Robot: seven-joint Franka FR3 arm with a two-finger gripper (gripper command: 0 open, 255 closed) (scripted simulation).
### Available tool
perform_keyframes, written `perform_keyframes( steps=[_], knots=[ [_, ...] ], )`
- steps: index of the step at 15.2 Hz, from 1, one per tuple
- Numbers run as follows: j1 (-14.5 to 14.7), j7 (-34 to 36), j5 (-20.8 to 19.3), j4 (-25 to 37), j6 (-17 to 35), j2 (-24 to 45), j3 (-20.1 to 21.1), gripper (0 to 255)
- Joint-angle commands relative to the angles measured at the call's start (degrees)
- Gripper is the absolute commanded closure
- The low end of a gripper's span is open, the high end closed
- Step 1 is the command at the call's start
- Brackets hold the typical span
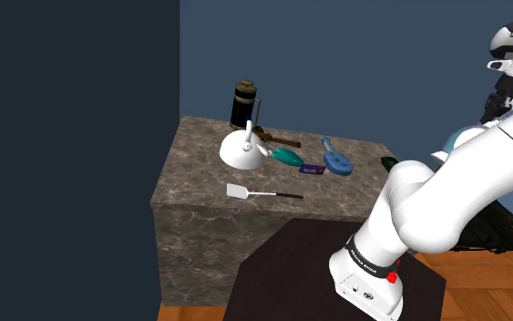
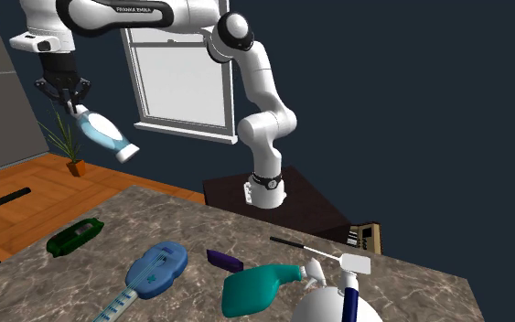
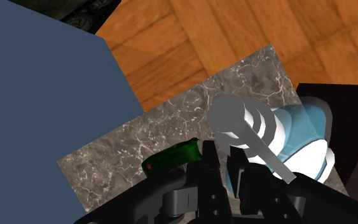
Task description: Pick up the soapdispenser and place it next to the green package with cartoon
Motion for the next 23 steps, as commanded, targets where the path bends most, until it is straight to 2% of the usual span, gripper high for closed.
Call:
perform_keyframes(
  steps=[1,11,23],
  knots=[
    [-0.5,0.3,-0.2,-1.6,1.5,-0.1,0.0,255],
    [-2.7,2.1,-1.4,-9.5,8.8,-0.6,-0.1,255],
    [-1.7,5.1,-4.8,-16.7,16.5,-2.8,-3.0,255]
  ],
)
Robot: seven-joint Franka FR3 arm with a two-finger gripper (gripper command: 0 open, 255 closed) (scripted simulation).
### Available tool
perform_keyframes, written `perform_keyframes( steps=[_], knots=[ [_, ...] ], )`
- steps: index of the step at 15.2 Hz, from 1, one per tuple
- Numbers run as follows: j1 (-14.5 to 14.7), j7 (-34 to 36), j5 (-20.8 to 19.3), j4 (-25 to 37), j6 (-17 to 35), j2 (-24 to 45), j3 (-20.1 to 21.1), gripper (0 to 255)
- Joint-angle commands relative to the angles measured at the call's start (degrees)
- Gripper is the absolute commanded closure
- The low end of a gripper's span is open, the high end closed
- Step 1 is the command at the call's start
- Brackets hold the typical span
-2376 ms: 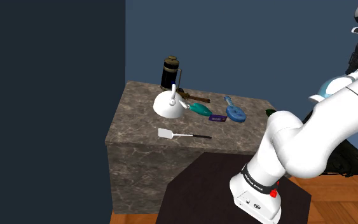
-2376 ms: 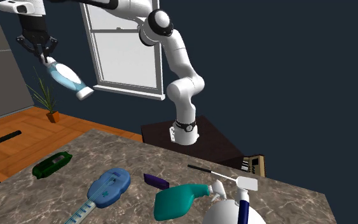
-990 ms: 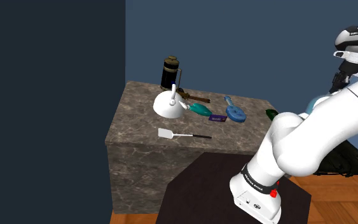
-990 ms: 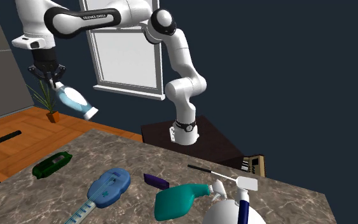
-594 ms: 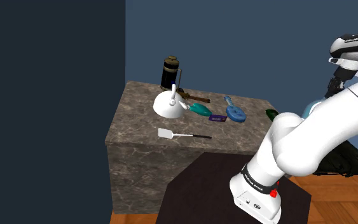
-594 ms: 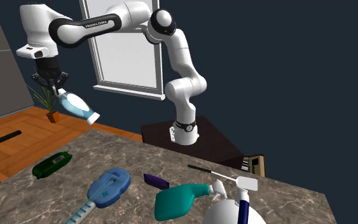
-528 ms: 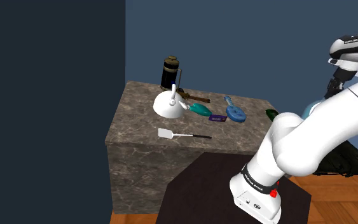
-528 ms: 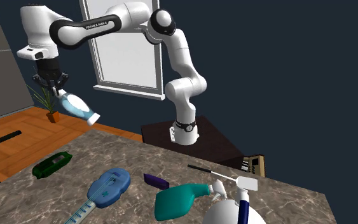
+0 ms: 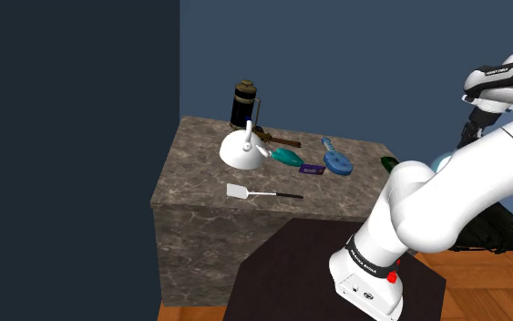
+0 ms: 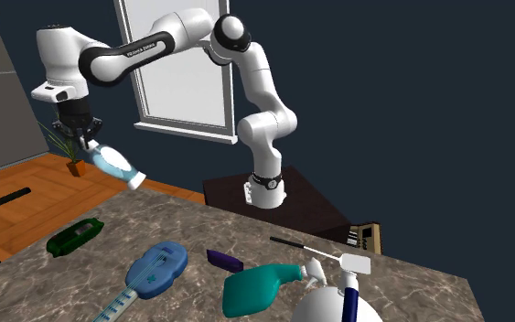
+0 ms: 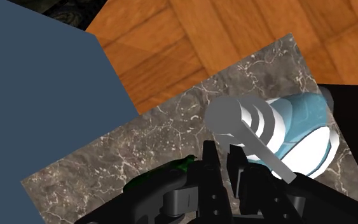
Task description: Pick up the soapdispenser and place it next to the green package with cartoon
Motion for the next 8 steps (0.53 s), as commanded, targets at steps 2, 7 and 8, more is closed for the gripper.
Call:
perform_keyframes(
  steps=[2,7,8],
  knots=[
    [0.6,0.9,-1.1,-1.7,2.0,-0.7,-1.1,255],
    [1.8,2.4,-3.0,-3.7,4.5,-1.9,-2.9,255],
    [1.8,2.4,-3.0,-3.7,4.5,-1.9,-2.9,255]
  ],
)
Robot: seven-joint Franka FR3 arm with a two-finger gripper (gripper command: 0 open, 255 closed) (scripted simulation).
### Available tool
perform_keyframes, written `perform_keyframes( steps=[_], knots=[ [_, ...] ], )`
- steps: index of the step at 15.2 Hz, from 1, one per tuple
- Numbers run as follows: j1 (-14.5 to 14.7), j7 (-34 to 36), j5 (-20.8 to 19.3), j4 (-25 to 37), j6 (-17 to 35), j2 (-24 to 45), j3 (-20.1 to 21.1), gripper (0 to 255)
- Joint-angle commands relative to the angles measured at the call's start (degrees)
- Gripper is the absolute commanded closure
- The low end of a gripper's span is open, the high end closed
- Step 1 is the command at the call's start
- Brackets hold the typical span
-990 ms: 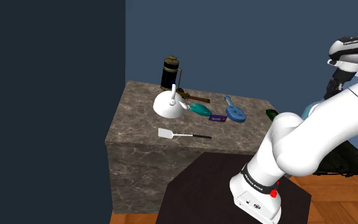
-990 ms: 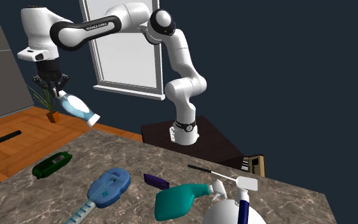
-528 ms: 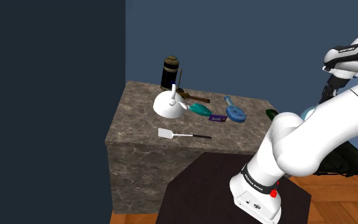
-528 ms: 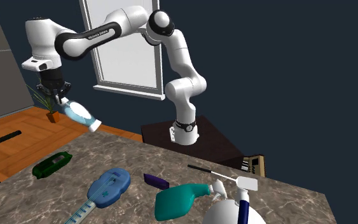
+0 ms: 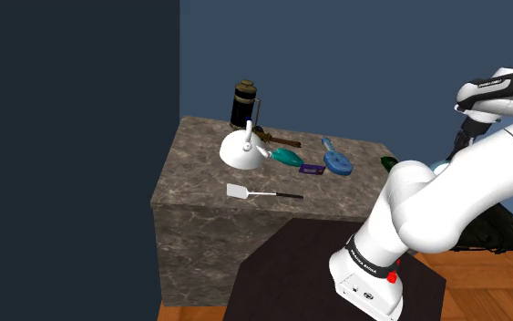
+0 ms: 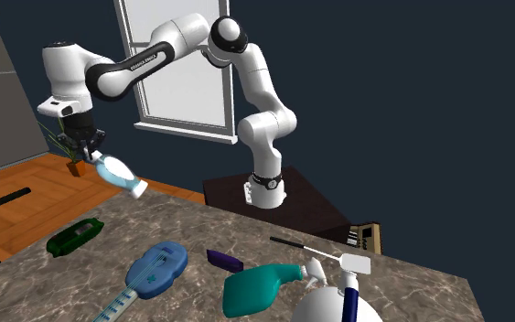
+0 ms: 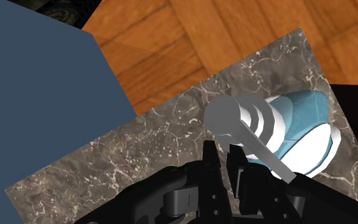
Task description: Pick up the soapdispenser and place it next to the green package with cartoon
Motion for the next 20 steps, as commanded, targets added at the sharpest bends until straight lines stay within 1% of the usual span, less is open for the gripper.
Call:
perform_keyframes(
  steps=[1,6,7,12,16,20],
  knots=[
    [-0.1,0.1,-0.1,-0.2,0.2,0.0,0.0,255],
    [-0.1,0.1,-0.1,-0.2,0.2,0.0,0.0,255],
    [-0.1,0.1,-0.1,-0.2,0.2,0.0,0.0,0],
    [-0.1,0.1,-0.1,-0.2,0.2,0.0,0.0,0],
    [-4.1,-2.6,4.5,2.6,-4.5,3.6,5.2,0],
    [-4.1,-2.6,4.4,2.6,-4.5,3.6,5.2,0]
  ],
)
